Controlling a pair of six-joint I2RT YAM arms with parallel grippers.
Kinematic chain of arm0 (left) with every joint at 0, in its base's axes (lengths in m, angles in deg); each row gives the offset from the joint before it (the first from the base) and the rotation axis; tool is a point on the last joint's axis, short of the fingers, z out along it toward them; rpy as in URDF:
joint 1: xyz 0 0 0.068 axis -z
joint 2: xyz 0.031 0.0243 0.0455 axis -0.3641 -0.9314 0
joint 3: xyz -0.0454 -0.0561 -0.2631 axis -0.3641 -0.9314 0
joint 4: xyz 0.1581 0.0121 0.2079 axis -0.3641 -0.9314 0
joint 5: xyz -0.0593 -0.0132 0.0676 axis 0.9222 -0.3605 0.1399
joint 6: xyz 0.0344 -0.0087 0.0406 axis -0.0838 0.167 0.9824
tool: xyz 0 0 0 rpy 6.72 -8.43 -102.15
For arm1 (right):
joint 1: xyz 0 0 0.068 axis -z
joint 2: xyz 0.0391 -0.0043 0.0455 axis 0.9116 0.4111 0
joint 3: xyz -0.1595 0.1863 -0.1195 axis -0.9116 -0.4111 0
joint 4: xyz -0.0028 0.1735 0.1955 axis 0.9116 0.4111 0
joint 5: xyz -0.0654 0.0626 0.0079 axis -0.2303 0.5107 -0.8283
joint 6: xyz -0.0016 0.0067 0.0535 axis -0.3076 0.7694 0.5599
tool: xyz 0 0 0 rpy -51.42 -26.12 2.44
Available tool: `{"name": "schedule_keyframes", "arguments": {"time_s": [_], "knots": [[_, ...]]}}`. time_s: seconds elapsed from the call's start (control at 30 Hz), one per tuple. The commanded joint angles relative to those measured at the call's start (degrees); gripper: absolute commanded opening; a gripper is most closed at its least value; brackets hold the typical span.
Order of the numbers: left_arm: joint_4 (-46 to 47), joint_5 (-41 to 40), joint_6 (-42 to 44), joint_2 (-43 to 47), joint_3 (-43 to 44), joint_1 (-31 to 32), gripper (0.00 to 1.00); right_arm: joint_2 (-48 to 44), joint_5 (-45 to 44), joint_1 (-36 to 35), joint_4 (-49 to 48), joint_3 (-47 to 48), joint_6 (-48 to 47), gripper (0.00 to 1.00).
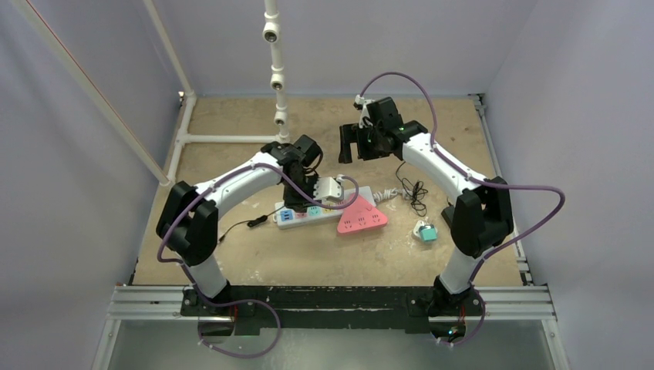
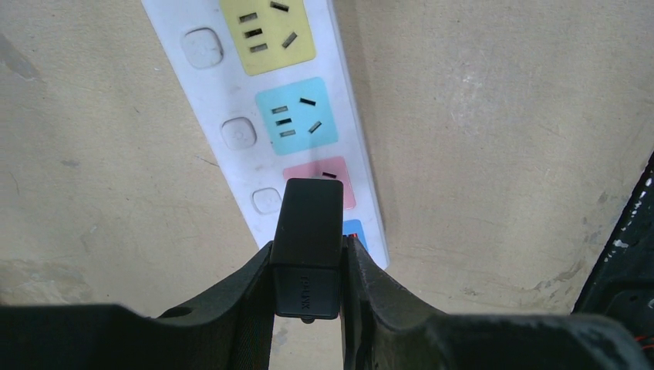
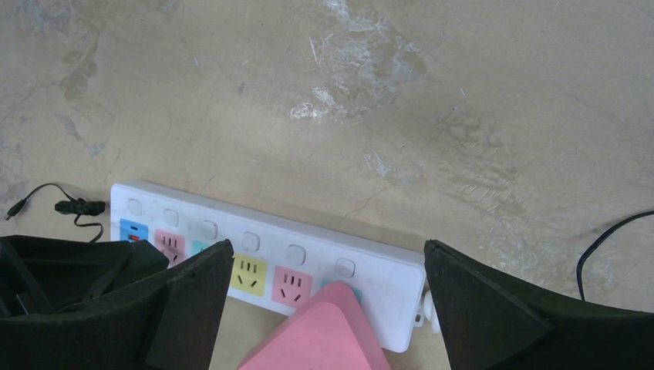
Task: Insert the plug
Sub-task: Insert the plug into the socket.
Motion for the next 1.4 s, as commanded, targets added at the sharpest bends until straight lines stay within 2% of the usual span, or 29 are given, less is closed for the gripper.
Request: {"name": "schedule_keyframes", "arguments": {"time_s": [0.0, 0.23, 0.7, 1.13, 1.37], "knots": [[2.5, -2.2, -2.7, -0.5, 0.0, 0.7, 0.0, -1.3, 0.7, 0.1, -1.3, -0.3, -0.3, 0.94], [2.7, -5.3, -2.3, -0.5, -1.0, 1.2, 0.0, -1.6, 1.4, 0.1, -1.5, -0.7, -0.3, 0.94], [2.0, -4.2, -5.2, -0.2, -0.5, 2.9, 0.0, -2.0, 1.6, 0.1, -1.7, -1.5, -0.3, 0.94], [2.5, -8.6, -5.4, 0.9, -2.8, 3.0, 0.0, -2.6, 1.9, 0.1, -2.2, -2.8, -0.3, 0.94], [3.3, -8.4, -6.3, 0.5, -2.5, 3.1, 0.0, -2.9, 2.2, 0.1, -2.3, -2.9, -0.4, 0.94]]}}
